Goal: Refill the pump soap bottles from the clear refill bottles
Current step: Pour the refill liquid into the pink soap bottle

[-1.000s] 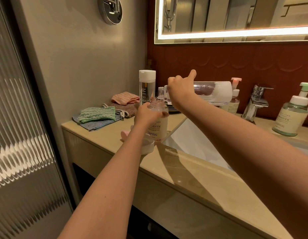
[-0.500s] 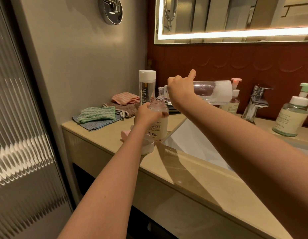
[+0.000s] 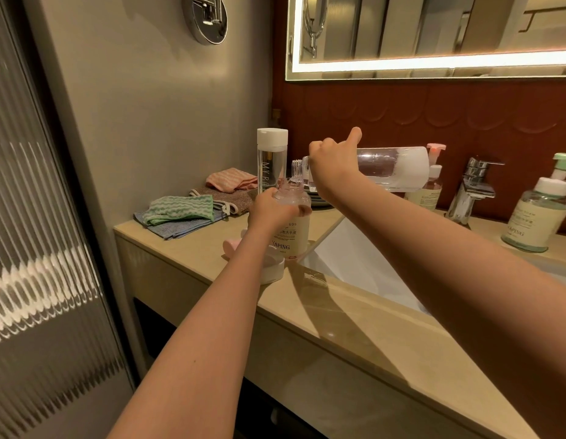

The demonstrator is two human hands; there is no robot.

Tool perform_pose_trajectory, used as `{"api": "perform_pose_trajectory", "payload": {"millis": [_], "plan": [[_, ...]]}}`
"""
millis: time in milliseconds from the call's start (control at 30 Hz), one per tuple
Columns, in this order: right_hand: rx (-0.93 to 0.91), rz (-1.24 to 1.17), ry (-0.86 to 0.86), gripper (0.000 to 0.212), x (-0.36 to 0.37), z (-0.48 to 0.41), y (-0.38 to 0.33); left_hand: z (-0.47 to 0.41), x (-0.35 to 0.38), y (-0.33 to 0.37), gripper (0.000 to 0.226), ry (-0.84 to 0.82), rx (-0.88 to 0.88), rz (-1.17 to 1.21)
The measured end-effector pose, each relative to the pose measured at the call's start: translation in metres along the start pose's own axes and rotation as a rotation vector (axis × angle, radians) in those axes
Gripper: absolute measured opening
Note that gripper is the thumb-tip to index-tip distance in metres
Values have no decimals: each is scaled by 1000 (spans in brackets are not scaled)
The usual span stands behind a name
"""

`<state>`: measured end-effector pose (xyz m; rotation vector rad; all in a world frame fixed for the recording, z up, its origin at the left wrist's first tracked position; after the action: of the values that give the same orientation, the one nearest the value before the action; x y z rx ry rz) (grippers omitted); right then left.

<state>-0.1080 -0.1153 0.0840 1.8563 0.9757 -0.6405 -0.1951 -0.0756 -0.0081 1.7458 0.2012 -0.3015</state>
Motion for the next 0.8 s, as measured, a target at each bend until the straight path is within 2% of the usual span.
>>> {"api": "perform_pose_trajectory", "payload": {"millis": [367, 533, 800], "plan": [[0, -2, -5, 47, 0, 0, -1, 1, 0, 1, 69, 0, 5, 2], [3, 10, 3, 46, -1, 3, 0, -1, 0, -1, 59, 7, 4, -20], [-3, 16, 3, 45, -3, 4, -1, -3, 1, -2, 60, 5, 4, -13]]}}
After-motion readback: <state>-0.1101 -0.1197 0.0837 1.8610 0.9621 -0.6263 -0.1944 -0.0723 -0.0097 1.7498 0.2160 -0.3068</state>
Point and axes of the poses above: each hand's wrist, its own z-axis away from the middle knuckle, its own x-axis out of the palm, y = z × x, the point moved 6 cm from there along -z, towards the middle knuckle, and after that the axes turned 1 degree about y, right-handed, at the moved point
